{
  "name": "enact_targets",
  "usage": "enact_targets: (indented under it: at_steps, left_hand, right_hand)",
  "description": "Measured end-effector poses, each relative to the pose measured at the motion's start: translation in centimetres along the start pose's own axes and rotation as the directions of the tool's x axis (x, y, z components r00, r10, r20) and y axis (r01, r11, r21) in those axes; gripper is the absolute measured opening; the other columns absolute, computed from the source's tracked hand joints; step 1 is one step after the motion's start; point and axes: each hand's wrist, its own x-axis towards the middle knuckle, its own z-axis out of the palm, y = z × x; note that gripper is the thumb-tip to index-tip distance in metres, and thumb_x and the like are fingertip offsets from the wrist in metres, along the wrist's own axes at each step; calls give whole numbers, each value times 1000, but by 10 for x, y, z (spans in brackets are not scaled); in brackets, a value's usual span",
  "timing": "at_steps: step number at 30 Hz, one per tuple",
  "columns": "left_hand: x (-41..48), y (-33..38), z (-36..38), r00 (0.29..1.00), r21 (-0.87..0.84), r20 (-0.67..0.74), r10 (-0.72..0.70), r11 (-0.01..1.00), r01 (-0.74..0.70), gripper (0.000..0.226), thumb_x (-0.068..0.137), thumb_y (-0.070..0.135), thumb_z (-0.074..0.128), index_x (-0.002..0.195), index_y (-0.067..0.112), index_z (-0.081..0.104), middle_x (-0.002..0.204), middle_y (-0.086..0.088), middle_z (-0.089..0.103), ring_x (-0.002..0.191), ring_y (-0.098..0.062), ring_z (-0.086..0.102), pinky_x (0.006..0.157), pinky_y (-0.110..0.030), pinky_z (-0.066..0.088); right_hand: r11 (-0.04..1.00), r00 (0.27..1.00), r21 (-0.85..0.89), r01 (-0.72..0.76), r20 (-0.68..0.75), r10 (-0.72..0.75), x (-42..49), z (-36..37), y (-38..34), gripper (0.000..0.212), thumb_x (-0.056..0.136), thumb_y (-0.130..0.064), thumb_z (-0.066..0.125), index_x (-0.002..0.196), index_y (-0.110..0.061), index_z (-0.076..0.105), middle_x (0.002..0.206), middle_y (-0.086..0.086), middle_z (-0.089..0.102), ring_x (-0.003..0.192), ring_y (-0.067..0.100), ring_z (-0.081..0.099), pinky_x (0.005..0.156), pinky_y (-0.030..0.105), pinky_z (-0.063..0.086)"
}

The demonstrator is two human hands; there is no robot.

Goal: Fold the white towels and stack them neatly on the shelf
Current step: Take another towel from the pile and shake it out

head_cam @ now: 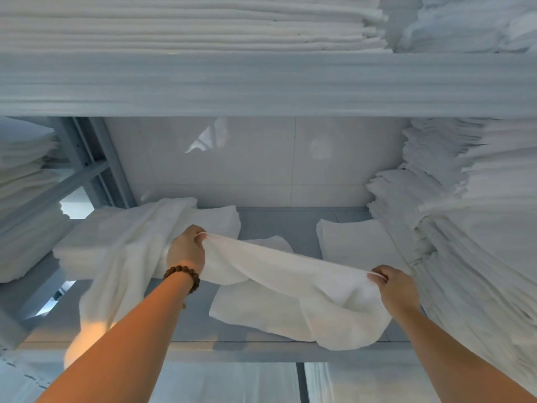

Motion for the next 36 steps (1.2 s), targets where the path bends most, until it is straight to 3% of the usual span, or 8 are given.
enact_targets:
  at_steps: [3, 10, 13, 17, 21, 26, 32, 36]
  left_hand:
    - [2, 13, -2, 998, -93, 63, 28, 995, -22, 14, 96, 20, 50, 90, 19, 62, 90, -7, 63, 79, -23, 53, 66, -27, 38]
    - [-36, 87, 20, 937, -452, 212, 276, 878, -157, 32, 94, 4, 43, 96, 25, 67, 98, 1, 64, 84, -9, 57, 68, -2, 39]
    - [-50, 112, 27, 869, -492, 327, 371, 852, -178, 27, 95, 9, 47, 105, 21, 69, 106, 3, 65, 91, -6, 59, 83, -15, 43]
    - [-46, 128, 26, 796, -411, 387, 465, 860, -303, 9, 80, 31, 70, 89, 31, 68, 93, 2, 64, 83, -11, 59, 64, -18, 38]
    - [-32, 136, 21, 873, -346, 298, 386, 896, -278, 15, 78, 35, 72, 78, 21, 67, 74, 10, 61, 68, -4, 55, 54, -18, 35]
    - [-17, 141, 17, 923, -421, 226, 311, 886, -195, 13, 83, 29, 69, 72, 26, 64, 73, 12, 62, 69, -6, 58, 55, -19, 40]
    - [9, 132, 5, 990, -445, 66, 126, 892, -83, 15, 85, 27, 64, 74, 16, 64, 69, 9, 60, 71, -16, 58, 67, -24, 42]
    - [33, 112, -10, 998, -484, 33, -51, 873, 60, 14, 87, 28, 60, 83, 16, 66, 76, 6, 62, 80, -20, 60, 73, -25, 40]
  right_hand:
    - [996, 998, 66, 53, 15, -54, 4, -3, -24, 28, 92, -22, 59, 65, -14, 57, 61, 1, 58, 61, 20, 52, 54, 28, 35]
    - [918, 942, 227, 326, 9, -336, 6, 8, -135, 12, 90, -18, 60, 88, -6, 63, 77, 6, 64, 73, 18, 54, 71, 30, 39]
    - [862, 896, 283, 420, 18, -443, 3, 11, -169, 7, 89, -10, 60, 86, -6, 65, 79, 5, 66, 76, 17, 56, 72, 29, 40]
    - [796, 888, 454, 402, 18, -459, 0, 6, -195, 9, 83, -9, 66, 75, -13, 68, 69, -4, 63, 66, 9, 55, 68, 25, 42]
    - [765, 882, 480, 430, -43, -469, 0, 4, -199, 8, 82, -10, 68, 75, -13, 66, 70, -3, 64, 65, 4, 55, 67, 23, 44]
    - [869, 927, 344, 356, -14, -374, -1, 18, -179, 7, 88, -13, 59, 86, -20, 61, 72, -14, 59, 68, 1, 53, 60, 13, 39]
    - [957, 968, 154, 248, 13, -253, -2, 29, -145, 11, 89, -16, 57, 96, -11, 65, 86, 3, 66, 79, 20, 58, 71, 28, 42]
    - [995, 991, 29, 92, 94, -94, 1, 31, -106, 16, 88, -21, 59, 81, -8, 62, 76, 5, 61, 74, 25, 57, 60, 29, 36]
